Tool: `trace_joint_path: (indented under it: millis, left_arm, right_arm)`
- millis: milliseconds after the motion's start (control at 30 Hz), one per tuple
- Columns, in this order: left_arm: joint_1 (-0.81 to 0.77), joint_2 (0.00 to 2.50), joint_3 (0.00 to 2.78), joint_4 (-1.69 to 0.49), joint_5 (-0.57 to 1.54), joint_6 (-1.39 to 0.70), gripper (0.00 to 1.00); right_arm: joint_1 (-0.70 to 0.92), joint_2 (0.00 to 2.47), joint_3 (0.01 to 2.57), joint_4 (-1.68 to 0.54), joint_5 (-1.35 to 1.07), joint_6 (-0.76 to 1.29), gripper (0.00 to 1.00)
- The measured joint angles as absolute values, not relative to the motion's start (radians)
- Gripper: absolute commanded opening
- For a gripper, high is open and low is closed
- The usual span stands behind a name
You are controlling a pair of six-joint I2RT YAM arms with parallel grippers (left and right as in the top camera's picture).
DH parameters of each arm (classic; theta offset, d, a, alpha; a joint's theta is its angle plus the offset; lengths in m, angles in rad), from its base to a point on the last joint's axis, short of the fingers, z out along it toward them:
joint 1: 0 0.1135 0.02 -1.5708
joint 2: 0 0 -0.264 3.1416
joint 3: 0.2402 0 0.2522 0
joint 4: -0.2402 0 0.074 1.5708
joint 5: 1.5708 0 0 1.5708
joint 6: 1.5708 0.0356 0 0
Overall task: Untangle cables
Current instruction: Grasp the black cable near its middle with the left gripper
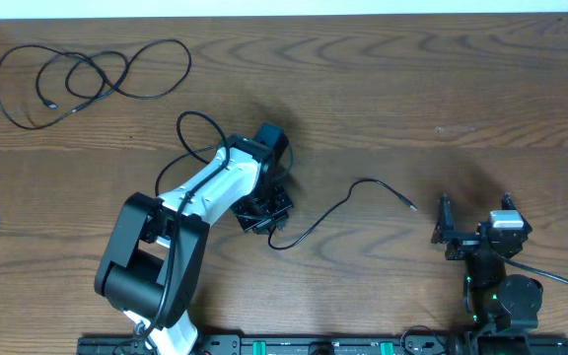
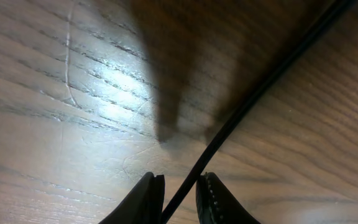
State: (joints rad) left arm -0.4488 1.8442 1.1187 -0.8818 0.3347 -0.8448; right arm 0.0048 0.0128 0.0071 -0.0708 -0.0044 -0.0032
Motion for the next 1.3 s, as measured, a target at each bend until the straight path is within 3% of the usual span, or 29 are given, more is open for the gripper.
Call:
trace_joint_path:
  millis: [200, 400, 433, 533, 767, 967, 1300]
  left_arm:
    - [-0.449, 1.844, 1.119, -0.881, 0.335, -0.841, 0.15]
    - [-0.449, 1.844, 1.119, -0.883, 0.335, -0.838, 0.15]
    - [-0.449, 1.844, 1.119, -0.885, 0.335, -0.838, 0.17]
    - [-0.449, 1.844, 1.119, -0.896, 0.334, -0.825, 0.37]
    - [-0.449, 1.844, 1.119, -0.912, 0.335, -0.788, 0.45]
    - [-0.455, 1.844, 1.104, -0.913, 0.335, -0.785, 0.45]
    - [-0.466, 1.844, 1.102, -0.911, 0.335, -0.781, 0.33]
  right_arm:
    - [0.005, 0.013, 0.007, -0.071, -0.004, -0.003, 0.99]
    - [0.005, 0.013, 0.007, -0.071, -0.004, -0.003, 0.99]
    - [0.005, 0.013, 0.007, -0.071, -0.004, -0.003, 0.99]
    - [0.005, 0.013, 0.007, -0.071, -0.004, -0.003, 0.99]
    - [0.005, 0.013, 0.007, -0.071, -0.004, -0.003, 0.99]
    - [0.005, 0.013, 0.007, -0.071, -0.004, -0.003, 0.99]
    - [0.005, 0.013, 0.007, -0.071, -0.004, -0.003, 0.99]
